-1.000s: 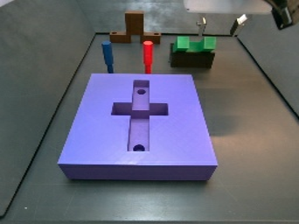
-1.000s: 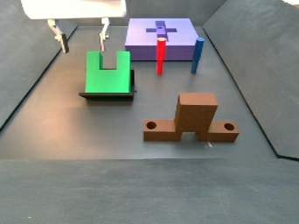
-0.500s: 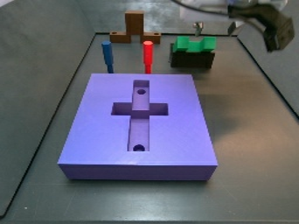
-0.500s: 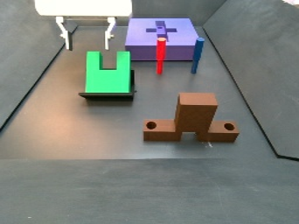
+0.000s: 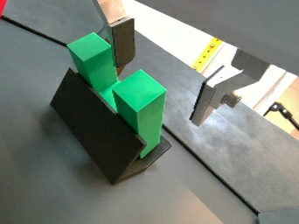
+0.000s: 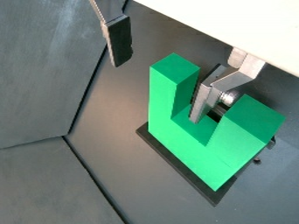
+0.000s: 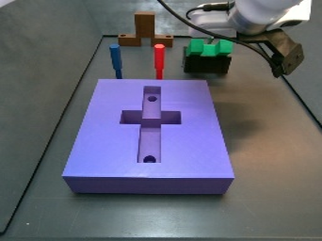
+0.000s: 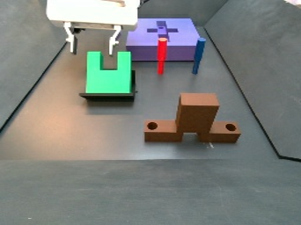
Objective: Pick up the green object. Move up. Place the green object on the fixture. Regrasp the green object. Move to above the board. Insert the green object.
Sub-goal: Regrasp the green object.
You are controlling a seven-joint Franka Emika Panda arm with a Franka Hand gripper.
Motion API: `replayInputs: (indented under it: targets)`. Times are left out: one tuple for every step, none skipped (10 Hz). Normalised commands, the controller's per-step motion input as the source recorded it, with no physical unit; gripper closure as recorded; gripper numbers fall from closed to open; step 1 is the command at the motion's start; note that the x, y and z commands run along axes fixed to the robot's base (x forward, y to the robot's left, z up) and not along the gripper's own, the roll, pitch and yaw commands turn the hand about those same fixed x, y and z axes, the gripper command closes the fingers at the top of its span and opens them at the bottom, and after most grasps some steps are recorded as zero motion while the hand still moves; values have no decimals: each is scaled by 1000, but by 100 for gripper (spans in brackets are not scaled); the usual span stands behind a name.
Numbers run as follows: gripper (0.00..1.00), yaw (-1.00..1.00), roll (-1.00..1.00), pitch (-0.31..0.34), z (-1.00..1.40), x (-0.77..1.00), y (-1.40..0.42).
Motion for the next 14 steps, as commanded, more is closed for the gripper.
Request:
replayInputs:
  targets:
    - [0,0,0,0,-49,0,-3]
    - [0,-31,0,-6,-340,0,0]
    - [0,-3,0,0,-303,0,0]
    - [0,-3,54,0,-189,3,0]
    - [0,-77,177,89,-120,137,0]
    - [0,-103,234,166,-120,206,0]
    - [0,-157,289,200,-191,246,0]
    - [0,-166,214,191,-203,237,0]
    - [0,-94,80,126,-106,131,0]
    - [0,-3,0,0,-17,0,0]
    - [0,-20,14,0,-37,0,0]
    - [0,0,0,0,0,0,0]
    - [100,0,0,0,0,0,0]
    - [100,0,0,0,0,0,0]
